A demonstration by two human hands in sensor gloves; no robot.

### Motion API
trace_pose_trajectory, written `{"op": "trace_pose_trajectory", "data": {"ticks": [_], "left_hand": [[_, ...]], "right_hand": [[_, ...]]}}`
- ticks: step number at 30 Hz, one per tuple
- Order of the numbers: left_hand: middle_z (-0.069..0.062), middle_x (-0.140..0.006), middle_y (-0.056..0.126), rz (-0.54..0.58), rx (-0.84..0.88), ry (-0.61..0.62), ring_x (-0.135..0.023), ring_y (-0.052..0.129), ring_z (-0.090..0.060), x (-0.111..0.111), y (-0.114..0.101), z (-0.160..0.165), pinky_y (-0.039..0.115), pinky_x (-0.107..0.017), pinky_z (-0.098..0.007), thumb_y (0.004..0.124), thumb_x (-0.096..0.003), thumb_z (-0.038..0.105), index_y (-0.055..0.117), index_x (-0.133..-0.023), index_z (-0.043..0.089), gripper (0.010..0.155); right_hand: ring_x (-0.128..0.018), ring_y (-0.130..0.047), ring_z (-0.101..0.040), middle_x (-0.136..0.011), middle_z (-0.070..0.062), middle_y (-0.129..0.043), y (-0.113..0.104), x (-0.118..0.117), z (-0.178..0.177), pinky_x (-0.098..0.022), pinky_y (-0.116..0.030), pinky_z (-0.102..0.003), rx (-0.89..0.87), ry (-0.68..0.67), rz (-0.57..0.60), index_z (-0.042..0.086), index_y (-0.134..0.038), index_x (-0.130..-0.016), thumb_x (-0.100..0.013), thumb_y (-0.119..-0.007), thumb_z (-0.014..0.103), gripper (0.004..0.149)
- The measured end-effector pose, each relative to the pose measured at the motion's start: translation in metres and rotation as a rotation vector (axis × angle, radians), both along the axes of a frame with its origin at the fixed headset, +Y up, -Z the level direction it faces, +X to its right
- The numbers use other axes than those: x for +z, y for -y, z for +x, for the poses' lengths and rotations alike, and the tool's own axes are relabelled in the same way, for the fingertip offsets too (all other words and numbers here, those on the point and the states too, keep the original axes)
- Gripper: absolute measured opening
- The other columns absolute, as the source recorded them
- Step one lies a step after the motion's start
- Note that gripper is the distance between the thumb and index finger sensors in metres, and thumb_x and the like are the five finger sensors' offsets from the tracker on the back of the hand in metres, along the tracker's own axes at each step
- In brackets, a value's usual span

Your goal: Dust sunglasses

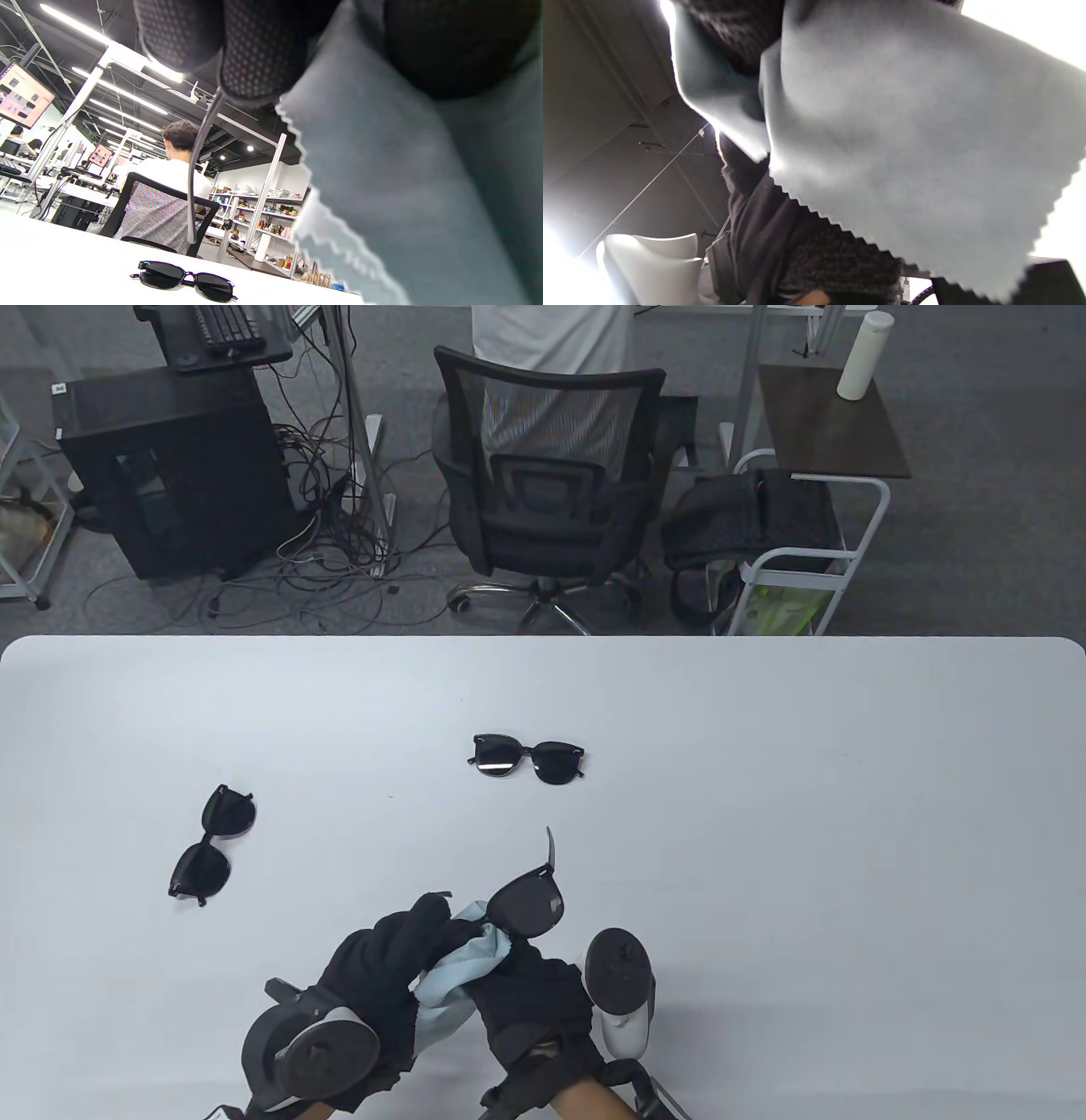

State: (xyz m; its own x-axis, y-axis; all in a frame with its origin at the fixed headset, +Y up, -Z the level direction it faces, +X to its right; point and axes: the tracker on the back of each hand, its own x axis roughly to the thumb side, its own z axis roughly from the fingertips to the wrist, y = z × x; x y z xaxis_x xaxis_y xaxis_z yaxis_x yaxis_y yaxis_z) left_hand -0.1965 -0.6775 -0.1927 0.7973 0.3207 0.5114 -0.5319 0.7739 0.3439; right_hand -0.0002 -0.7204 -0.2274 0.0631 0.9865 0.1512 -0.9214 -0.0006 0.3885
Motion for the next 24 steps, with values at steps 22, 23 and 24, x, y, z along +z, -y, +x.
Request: {"op": "trace_pose_trajectory", "data": {"ticks": [22, 23, 24], "left_hand": [[0.008, -0.086, 0.071, -0.042, 0.099, 0.052, -0.054, 0.096, -0.005, -0.001, -0.003, -0.006, 0.083, -0.053, -0.036, 0.084, -0.0342, 0.063, 0.039, -0.108, 0.033, 0.092], [0.008, -0.086, 0.071, -0.036, 0.109, 0.047, -0.055, 0.096, -0.005, 0.000, -0.004, -0.009, 0.083, -0.053, -0.036, 0.084, -0.0342, 0.063, 0.039, -0.108, 0.033, 0.092], [0.008, -0.086, 0.071, -0.025, 0.118, 0.038, -0.055, 0.096, -0.005, 0.000, -0.006, -0.014, 0.083, -0.053, -0.036, 0.084, -0.0343, 0.063, 0.039, -0.108, 0.033, 0.091]], "right_hand": [[-0.081, -0.088, -0.018, -0.085, 0.006, -0.084, 0.001, 0.000, 0.009, -0.070, -0.070, -0.040, -0.055, 0.022, 0.066, 0.021, -0.060, -0.090, -0.049, -0.060, 0.058, 0.055], [-0.084, -0.085, -0.020, -0.088, 0.005, -0.081, 0.000, 0.001, 0.010, -0.071, -0.068, -0.041, -0.075, 0.015, 0.069, 0.020, -0.056, -0.092, -0.048, -0.060, 0.060, 0.059], [-0.086, -0.083, -0.021, -0.090, 0.004, -0.079, -0.002, 0.001, 0.013, -0.072, -0.067, -0.042, -0.109, 0.018, 0.076, 0.020, -0.054, -0.093, -0.048, -0.060, 0.061, 0.061]]}}
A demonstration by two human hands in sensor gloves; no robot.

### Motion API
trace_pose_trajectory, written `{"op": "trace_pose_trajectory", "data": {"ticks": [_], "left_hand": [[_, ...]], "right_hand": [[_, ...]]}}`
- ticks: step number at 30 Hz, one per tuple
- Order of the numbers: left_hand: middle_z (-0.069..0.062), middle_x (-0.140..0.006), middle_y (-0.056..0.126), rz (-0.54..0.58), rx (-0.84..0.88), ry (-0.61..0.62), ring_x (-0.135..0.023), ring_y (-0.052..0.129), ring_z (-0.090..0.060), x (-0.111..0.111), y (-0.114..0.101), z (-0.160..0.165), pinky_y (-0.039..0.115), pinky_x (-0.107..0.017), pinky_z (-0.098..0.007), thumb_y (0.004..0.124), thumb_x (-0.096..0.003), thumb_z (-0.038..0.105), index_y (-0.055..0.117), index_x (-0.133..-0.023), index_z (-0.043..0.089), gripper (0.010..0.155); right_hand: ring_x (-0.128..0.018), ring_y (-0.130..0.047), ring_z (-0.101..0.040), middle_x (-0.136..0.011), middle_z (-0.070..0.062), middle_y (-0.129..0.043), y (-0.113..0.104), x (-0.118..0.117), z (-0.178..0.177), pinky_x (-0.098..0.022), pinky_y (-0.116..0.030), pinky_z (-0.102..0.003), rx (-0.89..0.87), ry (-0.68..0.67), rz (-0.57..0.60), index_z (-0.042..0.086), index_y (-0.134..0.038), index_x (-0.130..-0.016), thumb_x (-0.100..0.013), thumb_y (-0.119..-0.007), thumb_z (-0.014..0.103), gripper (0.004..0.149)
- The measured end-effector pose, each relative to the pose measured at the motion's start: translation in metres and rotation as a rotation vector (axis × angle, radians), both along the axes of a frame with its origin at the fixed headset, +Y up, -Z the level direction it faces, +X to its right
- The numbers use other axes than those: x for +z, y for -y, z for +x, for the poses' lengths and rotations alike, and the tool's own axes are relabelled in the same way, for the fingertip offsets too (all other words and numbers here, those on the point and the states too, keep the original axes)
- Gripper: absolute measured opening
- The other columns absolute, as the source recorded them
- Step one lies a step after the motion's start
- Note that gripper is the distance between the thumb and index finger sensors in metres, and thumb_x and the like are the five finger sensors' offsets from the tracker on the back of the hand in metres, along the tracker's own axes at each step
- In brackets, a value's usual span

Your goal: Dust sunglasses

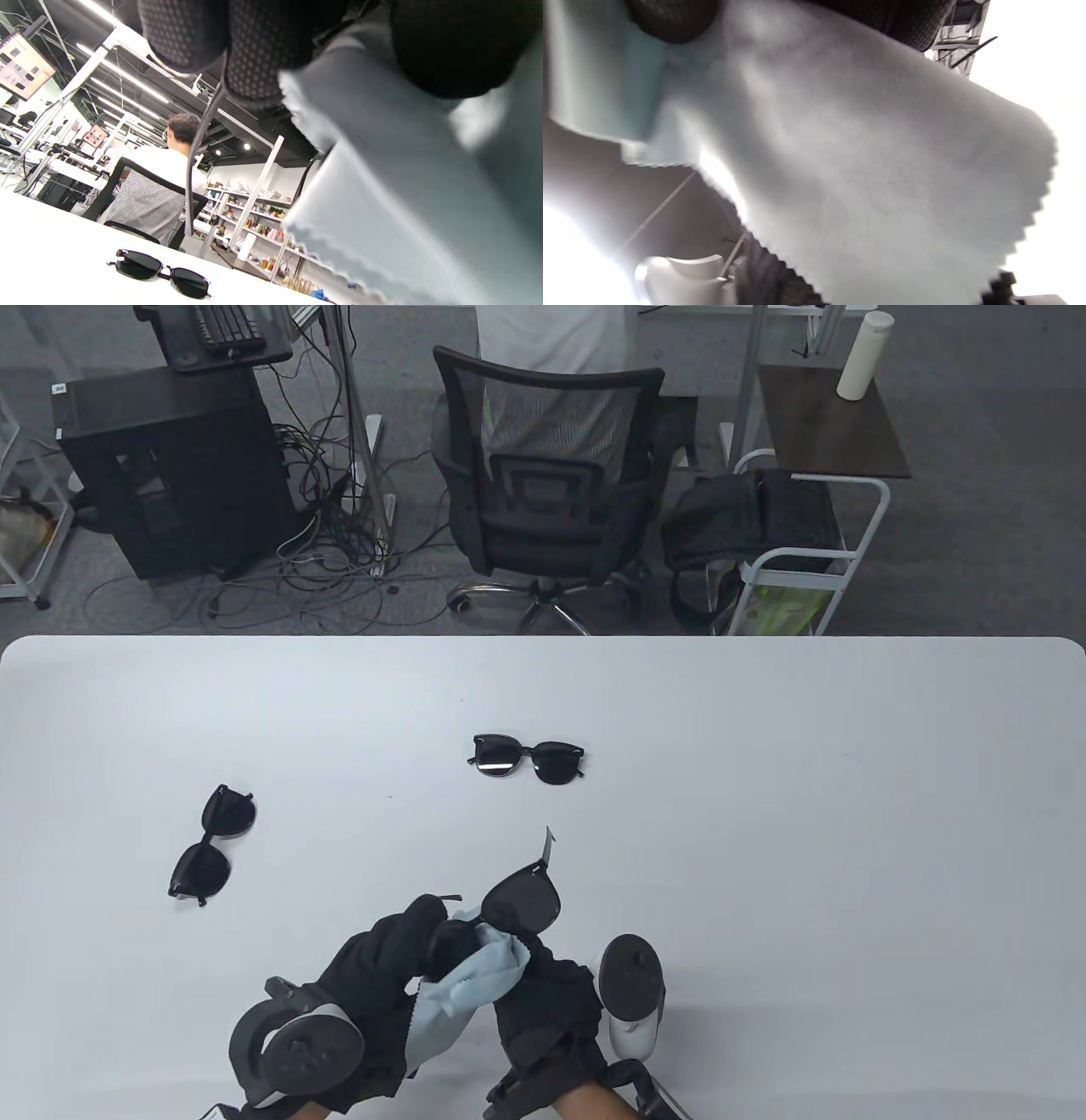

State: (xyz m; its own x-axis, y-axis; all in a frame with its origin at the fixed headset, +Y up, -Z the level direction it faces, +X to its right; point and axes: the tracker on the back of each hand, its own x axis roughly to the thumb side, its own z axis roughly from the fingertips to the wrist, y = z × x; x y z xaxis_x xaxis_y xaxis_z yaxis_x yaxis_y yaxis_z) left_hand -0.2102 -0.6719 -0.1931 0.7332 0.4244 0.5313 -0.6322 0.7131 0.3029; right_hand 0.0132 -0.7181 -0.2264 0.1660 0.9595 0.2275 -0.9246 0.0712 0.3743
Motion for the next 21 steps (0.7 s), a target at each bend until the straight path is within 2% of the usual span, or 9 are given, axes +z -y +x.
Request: {"op": "trace_pose_trajectory", "data": {"ticks": [5, 8, 10, 12, 13, 17, 21], "left_hand": [[0.009, -0.086, 0.071, 0.021, 0.023, 0.013, -0.056, 0.096, -0.004, -0.001, -0.005, -0.014, 0.083, -0.054, -0.036, 0.085, -0.0339, 0.063, 0.039, -0.108, 0.034, 0.091], [0.010, -0.086, 0.072, 0.066, -0.093, 0.029, -0.055, 0.096, -0.004, 0.000, -0.004, -0.011, 0.083, -0.054, -0.036, 0.086, -0.0332, 0.062, 0.040, -0.107, 0.036, 0.091], [0.010, -0.085, 0.073, 0.082, -0.151, 0.029, -0.055, 0.096, -0.003, 0.001, -0.003, -0.005, 0.083, -0.054, -0.036, 0.086, -0.0327, 0.063, 0.040, -0.107, 0.036, 0.091], [0.011, -0.085, 0.073, 0.073, -0.152, 0.050, -0.055, 0.096, -0.004, 0.002, -0.002, -0.001, 0.083, -0.054, -0.036, 0.086, -0.0326, 0.063, 0.040, -0.107, 0.036, 0.091], [0.010, -0.085, 0.073, 0.067, -0.154, 0.059, -0.055, 0.096, -0.004, 0.002, -0.001, 0.001, 0.083, -0.054, -0.036, 0.086, -0.0325, 0.062, 0.040, -0.107, 0.036, 0.091], [0.011, -0.085, 0.074, 0.056, -0.158, 0.063, -0.054, 0.097, -0.004, 0.001, 0.000, 0.000, 0.083, -0.053, -0.036, 0.086, -0.0321, 0.062, 0.040, -0.107, 0.036, 0.092], [0.011, -0.085, 0.074, 0.073, -0.173, 0.057, -0.054, 0.097, -0.004, 0.003, 0.000, 0.003, 0.083, -0.053, -0.036, 0.085, -0.0319, 0.063, 0.040, -0.107, 0.038, 0.091]], "right_hand": [[-0.090, -0.077, -0.023, -0.095, 0.001, -0.072, -0.006, -0.002, 0.017, -0.073, -0.064, -0.044, -0.147, 0.021, -0.034, 0.017, -0.047, -0.096, -0.046, -0.063, 0.066, 0.072], [-0.090, -0.076, -0.025, -0.095, -0.002, -0.072, -0.008, -0.004, 0.029, -0.071, -0.065, -0.046, -0.180, 0.053, -0.062, 0.014, -0.048, -0.097, -0.047, -0.069, 0.065, 0.074], [-0.086, -0.081, -0.025, -0.092, -0.001, -0.076, -0.008, -0.005, 0.031, -0.069, -0.068, -0.045, -0.175, 0.063, -0.083, 0.014, -0.052, -0.095, -0.048, -0.075, 0.060, 0.070], [-0.081, -0.086, -0.022, -0.086, 0.002, -0.083, -0.007, -0.006, 0.030, -0.067, -0.071, -0.043, -0.169, 0.061, -0.116, 0.015, -0.059, -0.091, -0.050, -0.081, 0.045, 0.055], [-0.079, -0.088, -0.020, -0.084, 0.003, -0.085, -0.006, -0.006, 0.029, -0.066, -0.072, -0.042, -0.163, 0.059, -0.132, 0.017, -0.060, -0.090, -0.050, -0.082, 0.041, 0.051], [-0.070, -0.096, -0.017, -0.074, 0.006, -0.093, -0.008, -0.006, 0.032, -0.062, -0.078, -0.039, -0.168, 0.088, -0.118, 0.021, -0.071, -0.083, -0.046, -0.090, 0.038, 0.045], [-0.060, -0.101, -0.014, -0.064, 0.009, -0.098, -0.012, -0.005, 0.037, -0.055, -0.083, -0.036, -0.104, 0.176, -0.061, 0.024, -0.076, -0.076, -0.045, -0.091, 0.046, 0.040]]}}
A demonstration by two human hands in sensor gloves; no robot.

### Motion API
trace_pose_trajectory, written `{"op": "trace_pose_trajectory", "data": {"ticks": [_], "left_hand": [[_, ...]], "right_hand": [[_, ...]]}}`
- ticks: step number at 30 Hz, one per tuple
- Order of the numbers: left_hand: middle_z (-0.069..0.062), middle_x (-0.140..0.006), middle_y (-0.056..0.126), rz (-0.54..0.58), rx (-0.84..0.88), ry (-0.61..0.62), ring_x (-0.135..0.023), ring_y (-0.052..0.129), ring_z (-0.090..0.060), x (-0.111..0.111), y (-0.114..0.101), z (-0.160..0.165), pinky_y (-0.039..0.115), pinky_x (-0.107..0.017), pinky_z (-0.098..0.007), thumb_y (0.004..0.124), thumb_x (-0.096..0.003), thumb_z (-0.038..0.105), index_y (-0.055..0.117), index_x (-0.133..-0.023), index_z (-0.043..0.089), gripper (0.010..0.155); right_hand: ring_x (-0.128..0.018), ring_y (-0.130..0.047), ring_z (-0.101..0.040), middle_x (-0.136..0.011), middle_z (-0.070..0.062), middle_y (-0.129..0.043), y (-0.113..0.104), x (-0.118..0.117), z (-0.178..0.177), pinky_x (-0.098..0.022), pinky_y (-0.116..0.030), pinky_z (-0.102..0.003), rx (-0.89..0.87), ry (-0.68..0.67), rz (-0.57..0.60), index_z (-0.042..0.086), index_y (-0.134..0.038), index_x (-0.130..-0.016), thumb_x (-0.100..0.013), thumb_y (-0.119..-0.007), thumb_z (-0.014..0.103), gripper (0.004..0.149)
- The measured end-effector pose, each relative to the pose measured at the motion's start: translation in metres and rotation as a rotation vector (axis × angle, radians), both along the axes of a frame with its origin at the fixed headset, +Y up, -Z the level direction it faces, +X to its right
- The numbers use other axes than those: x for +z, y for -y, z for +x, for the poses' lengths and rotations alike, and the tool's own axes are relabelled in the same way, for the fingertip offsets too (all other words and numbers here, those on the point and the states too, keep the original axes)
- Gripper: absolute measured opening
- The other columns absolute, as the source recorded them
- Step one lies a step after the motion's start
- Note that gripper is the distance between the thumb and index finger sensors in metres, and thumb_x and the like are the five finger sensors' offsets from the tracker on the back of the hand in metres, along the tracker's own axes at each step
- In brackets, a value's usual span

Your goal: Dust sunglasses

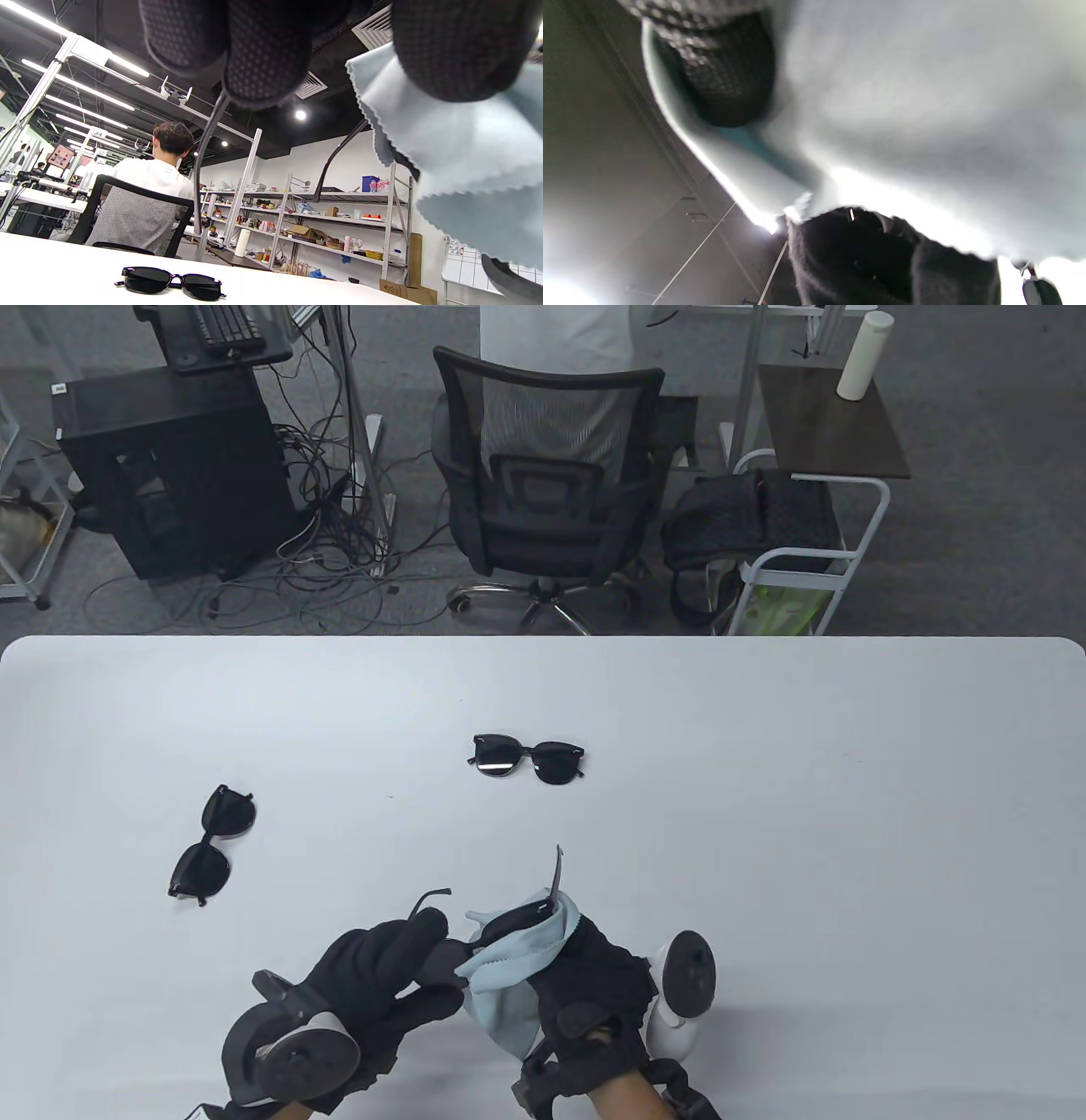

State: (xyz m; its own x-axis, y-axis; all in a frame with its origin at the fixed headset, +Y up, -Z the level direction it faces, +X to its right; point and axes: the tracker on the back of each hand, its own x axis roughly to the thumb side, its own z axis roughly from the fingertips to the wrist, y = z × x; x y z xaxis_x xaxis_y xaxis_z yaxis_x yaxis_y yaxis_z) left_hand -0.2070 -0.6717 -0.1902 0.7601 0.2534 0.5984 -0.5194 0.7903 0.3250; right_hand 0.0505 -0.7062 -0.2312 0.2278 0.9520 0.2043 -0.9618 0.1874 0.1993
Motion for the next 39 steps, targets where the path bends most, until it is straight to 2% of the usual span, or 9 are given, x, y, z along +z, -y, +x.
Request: {"op": "trace_pose_trajectory", "data": {"ticks": [3, 9, 15, 18, 23, 27, 29, 34, 39], "left_hand": [[0.012, -0.084, 0.075, 0.007, -0.015, 0.010, -0.055, 0.096, -0.004, 0.002, 0.000, 0.004, 0.083, -0.054, -0.037, 0.085, -0.0315, 0.064, 0.040, -0.107, 0.038, 0.091], [0.012, -0.084, 0.075, -0.006, -0.001, -0.008, -0.054, 0.097, -0.005, 0.001, 0.001, 0.001, 0.083, -0.053, -0.037, 0.084, -0.0314, 0.065, 0.041, -0.107, 0.037, 0.092], [0.011, -0.085, 0.075, -0.033, 0.018, -0.030, -0.055, 0.096, -0.005, -0.006, 0.003, -0.006, 0.083, -0.053, -0.037, 0.084, -0.0320, 0.064, 0.040, -0.108, 0.037, 0.092], [0.011, -0.086, 0.074, -0.025, 0.003, -0.027, -0.055, 0.096, -0.005, -0.005, 0.003, -0.005, 0.083, -0.054, -0.037, 0.085, -0.0324, 0.062, 0.039, -0.107, 0.038, 0.092], [0.011, -0.085, 0.074, 0.026, -0.049, -0.026, -0.055, 0.096, -0.005, 0.000, 0.003, 0.000, 0.083, -0.054, -0.037, 0.086, -0.0328, 0.061, 0.038, -0.107, 0.040, 0.091], [0.012, -0.084, 0.075, 0.025, -0.056, -0.014, -0.055, 0.096, -0.005, 0.001, 0.003, 0.005, 0.083, -0.054, -0.037, 0.086, -0.0324, 0.062, 0.038, -0.107, 0.040, 0.091], [0.013, -0.084, 0.075, 0.019, -0.051, 0.003, -0.055, 0.096, -0.005, 0.002, 0.003, 0.007, 0.083, -0.054, -0.037, 0.085, -0.0318, 0.063, 0.039, -0.107, 0.040, 0.091], [0.012, -0.084, 0.076, 0.023, -0.028, -0.009, -0.055, 0.096, -0.005, 0.003, 0.000, 0.004, 0.083, -0.054, -0.037, 0.085, -0.0318, 0.064, 0.040, -0.108, 0.038, 0.092], [0.012, -0.084, 0.076, 0.019, -0.024, -0.041, -0.054, 0.097, -0.005, 0.001, 0.000, -0.003, 0.083, -0.054, -0.037, 0.085, -0.0317, 0.063, 0.041, -0.108, 0.038, 0.092]], "right_hand": [[-0.054, -0.102, -0.013, -0.056, 0.010, -0.099, -0.003, 0.001, 0.004, -0.053, -0.083, -0.037, 0.046, 0.065, 0.052, 0.025, -0.078, -0.070, -0.048, -0.078, 0.055, 0.038], [-0.061, -0.100, -0.016, -0.065, 0.005, -0.097, -0.007, 0.003, 0.005, -0.057, -0.080, -0.038, 0.073, 0.037, 0.089, 0.018, -0.074, -0.078, -0.053, -0.064, 0.048, 0.040], [-0.077, -0.090, -0.021, -0.083, 0.001, -0.086, -0.007, -0.002, -0.003, -0.065, -0.072, -0.042, 0.016, -0.107, 0.045, 0.017, -0.062, -0.089, -0.051, -0.073, 0.037, 0.044], [-0.073, -0.094, -0.019, -0.079, 0.004, -0.090, -0.007, -0.002, -0.002, -0.063, -0.076, -0.040, 0.051, -0.067, 0.058, 0.019, -0.066, -0.086, -0.047, -0.084, 0.034, 0.045], [-0.059, -0.102, -0.013, -0.063, 0.010, -0.098, -0.006, -0.002, 0.001, -0.055, -0.083, -0.036, 0.085, -0.005, 0.060, 0.026, -0.076, -0.074, -0.041, -0.095, 0.042, 0.042], [-0.052, -0.103, -0.011, -0.056, 0.011, -0.099, -0.005, 0.000, 0.005, -0.052, -0.084, -0.035, 0.112, 0.053, 0.086, 0.026, -0.077, -0.070, -0.044, -0.089, 0.052, 0.038], [-0.049, -0.104, -0.011, -0.052, 0.011, -0.100, -0.007, 0.002, 0.008, -0.051, -0.084, -0.035, 0.109, 0.076, 0.102, 0.025, -0.079, -0.067, -0.048, -0.079, 0.057, 0.037], [-0.053, -0.103, -0.014, -0.058, 0.007, -0.100, -0.013, 0.005, 0.010, -0.053, -0.082, -0.036, 0.124, 0.086, 0.147, 0.019, -0.078, -0.073, -0.052, -0.067, 0.050, 0.039], [-0.068, -0.097, -0.017, -0.074, 0.004, -0.094, -0.012, 0.004, 0.003, -0.061, -0.077, -0.038, 0.080, -0.014, 0.109, 0.018, -0.070, -0.083, -0.052, -0.067, 0.044, 0.041]]}}
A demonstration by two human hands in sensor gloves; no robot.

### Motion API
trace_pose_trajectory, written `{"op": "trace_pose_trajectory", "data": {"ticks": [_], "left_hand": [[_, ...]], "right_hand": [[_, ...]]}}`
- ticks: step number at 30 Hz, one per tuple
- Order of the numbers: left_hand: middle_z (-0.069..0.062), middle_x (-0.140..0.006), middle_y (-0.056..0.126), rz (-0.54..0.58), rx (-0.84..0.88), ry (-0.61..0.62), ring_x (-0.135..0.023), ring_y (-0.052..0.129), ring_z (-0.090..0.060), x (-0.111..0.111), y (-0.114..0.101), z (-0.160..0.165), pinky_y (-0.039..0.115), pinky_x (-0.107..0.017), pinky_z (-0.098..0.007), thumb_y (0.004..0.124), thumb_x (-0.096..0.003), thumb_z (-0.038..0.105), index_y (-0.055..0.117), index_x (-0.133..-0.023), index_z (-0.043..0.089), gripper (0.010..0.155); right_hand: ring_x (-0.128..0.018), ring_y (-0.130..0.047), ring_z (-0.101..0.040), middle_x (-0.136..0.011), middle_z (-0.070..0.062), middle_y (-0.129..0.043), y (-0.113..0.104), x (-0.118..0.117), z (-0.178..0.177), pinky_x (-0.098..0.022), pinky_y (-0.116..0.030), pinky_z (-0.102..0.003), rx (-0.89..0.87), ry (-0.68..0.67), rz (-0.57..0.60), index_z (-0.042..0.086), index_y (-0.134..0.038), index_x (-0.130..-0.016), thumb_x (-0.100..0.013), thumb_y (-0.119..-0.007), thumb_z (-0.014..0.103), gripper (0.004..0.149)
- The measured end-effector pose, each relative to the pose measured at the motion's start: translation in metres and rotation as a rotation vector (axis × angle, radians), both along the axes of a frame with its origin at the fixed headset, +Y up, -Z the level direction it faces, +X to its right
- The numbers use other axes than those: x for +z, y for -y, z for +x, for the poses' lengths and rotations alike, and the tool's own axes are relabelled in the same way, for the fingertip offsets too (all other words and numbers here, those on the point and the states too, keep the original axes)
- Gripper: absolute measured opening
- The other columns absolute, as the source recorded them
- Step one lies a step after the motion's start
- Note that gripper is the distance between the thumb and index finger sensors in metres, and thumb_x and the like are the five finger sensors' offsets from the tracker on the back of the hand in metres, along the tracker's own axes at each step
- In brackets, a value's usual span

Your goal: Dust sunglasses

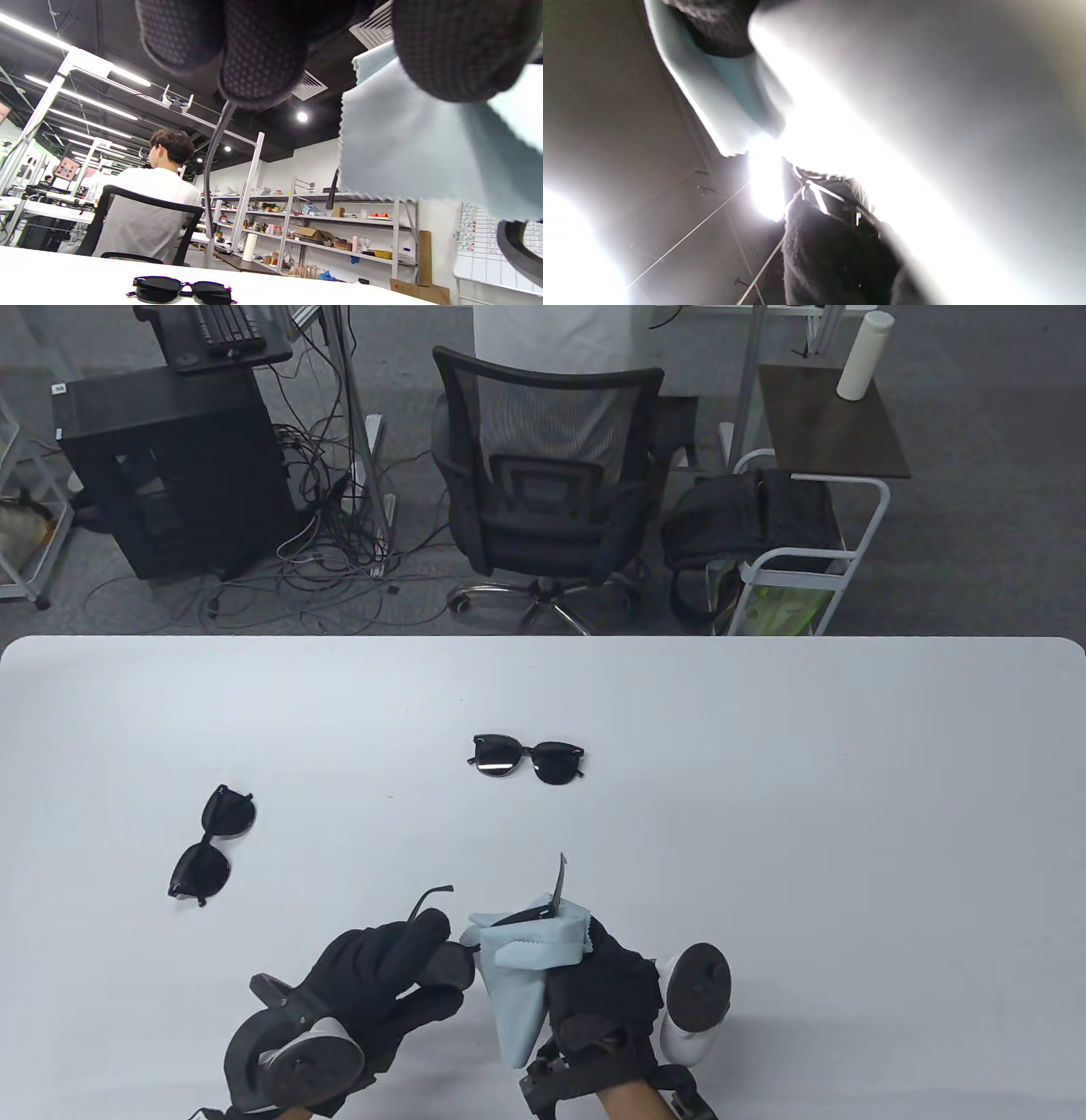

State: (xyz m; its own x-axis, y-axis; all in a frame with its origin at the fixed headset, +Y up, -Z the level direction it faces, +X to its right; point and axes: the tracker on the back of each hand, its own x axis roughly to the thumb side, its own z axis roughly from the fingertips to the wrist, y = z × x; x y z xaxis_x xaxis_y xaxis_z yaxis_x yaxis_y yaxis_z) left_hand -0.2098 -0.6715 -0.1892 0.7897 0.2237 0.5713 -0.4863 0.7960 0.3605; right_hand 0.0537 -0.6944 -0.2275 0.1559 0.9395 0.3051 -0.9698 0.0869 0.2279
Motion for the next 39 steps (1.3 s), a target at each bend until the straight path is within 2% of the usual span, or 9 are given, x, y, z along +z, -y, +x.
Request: {"op": "trace_pose_trajectory", "data": {"ticks": [3, 7, 14, 17, 22, 24, 28, 34, 39], "left_hand": [[0.011, -0.084, 0.076, -0.018, 0.011, -0.002, -0.054, 0.097, -0.006, -0.002, 0.001, -0.002, 0.083, -0.053, -0.038, 0.085, -0.0319, 0.063, 0.041, -0.108, 0.037, 0.092], [0.011, -0.084, 0.076, -0.003, 0.004, -0.005, -0.054, 0.097, -0.006, -0.001, 0.002, -0.001, 0.083, -0.053, -0.038, 0.086, -0.0322, 0.063, 0.040, -0.108, 0.038, 0.092], [0.012, -0.083, 0.076, 0.039, -0.047, 0.005, -0.054, 0.096, -0.006, 0.004, 0.002, 0.006, 0.082, -0.054, -0.038, 0.087, -0.0322, 0.061, 0.040, -0.107, 0.039, 0.091], [0.012, -0.083, 0.077, 0.034, -0.050, 0.012, -0.054, 0.096, -0.006, 0.004, 0.003, 0.008, 0.082, -0.054, -0.038, 0.086, -0.0320, 0.062, 0.040, -0.107, 0.039, 0.091], [0.013, -0.082, 0.077, 0.047, -0.067, 0.002, -0.054, 0.096, -0.006, 0.005, 0.001, 0.008, 0.082, -0.054, -0.039, 0.086, -0.0313, 0.062, 0.041, -0.107, 0.039, 0.091], [0.013, -0.082, 0.078, 0.065, -0.082, -0.013, -0.054, 0.096, -0.006, 0.007, 0.000, 0.009, 0.082, -0.054, -0.038, 0.086, -0.0309, 0.063, 0.042, -0.107, 0.039, 0.092], [0.013, -0.082, 0.078, 0.037, -0.065, -0.014, -0.054, 0.096, -0.006, 0.004, 0.001, 0.007, 0.082, -0.054, -0.039, 0.085, -0.0309, 0.064, 0.042, -0.108, 0.038, 0.092], [0.009, -0.088, 0.075, -0.035, -0.038, -0.016, -0.058, 0.096, -0.007, -0.005, 0.005, -0.004, 0.081, -0.057, -0.040, 0.083, -0.0319, 0.065, 0.042, -0.108, 0.034, 0.092], [0.007, -0.097, 0.069, -0.010, -0.036, -0.048, -0.066, 0.095, -0.008, -0.005, 0.004, -0.006, 0.079, -0.061, -0.042, 0.083, -0.0327, 0.065, 0.040, -0.108, 0.036, 0.092]], "right_hand": [[-0.074, -0.092, -0.023, -0.081, -0.001, -0.088, 0.000, -0.003, -0.001, -0.064, -0.073, -0.043, -0.050, -0.093, -0.044, 0.015, -0.065, -0.088, -0.051, -0.072, 0.036, 0.043], [-0.072, -0.095, -0.020, -0.078, 0.002, -0.091, -0.002, -0.002, 0.000, -0.062, -0.076, -0.041, -0.015, -0.046, -0.023, 0.018, -0.068, -0.086, -0.046, -0.083, 0.032, 0.045], [-0.052, -0.104, -0.011, -0.059, 0.010, -0.099, 0.002, -0.003, 0.004, -0.051, -0.085, -0.035, 0.036, 0.050, -0.033, 0.026, -0.078, -0.072, -0.038, -0.097, 0.043, 0.043], [-0.048, -0.103, -0.010, -0.055, 0.011, -0.099, 0.004, -0.003, 0.005, -0.051, -0.084, -0.035, 0.056, 0.076, -0.027, 0.027, -0.078, -0.069, -0.040, -0.095, 0.049, 0.040], [-0.045, -0.104, -0.010, -0.051, 0.011, -0.100, 0.003, -0.001, 0.005, -0.051, -0.084, -0.035, 0.086, 0.116, -0.006, 0.027, -0.079, -0.067, -0.047, -0.080, 0.056, 0.035], [-0.044, -0.105, -0.011, -0.051, 0.010, -0.101, 0.002, -0.001, 0.008, -0.050, -0.085, -0.035, 0.077, 0.118, -0.021, 0.025, -0.081, -0.067, -0.049, -0.072, 0.055, 0.036], [-0.046, -0.105, -0.014, -0.054, 0.007, -0.102, 0.002, -0.001, 0.008, -0.050, -0.084, -0.036, 0.077, 0.104, -0.034, 0.021, -0.082, -0.070, -0.051, -0.067, 0.050, 0.038], [-0.060, -0.099, -0.025, -0.071, -0.004, -0.096, 0.007, -0.010, 0.004, -0.054, -0.077, -0.044, -0.020, -0.112, -0.193, 0.014, -0.074, -0.081, -0.048, -0.073, 0.038, 0.041], [-0.057, -0.101, -0.022, -0.068, 0.000, -0.099, 0.009, -0.011, 0.008, -0.052, -0.080, -0.043, 0.030, -0.045, -0.192, 0.020, -0.079, -0.078, -0.043, -0.084, 0.039, 0.040]]}}
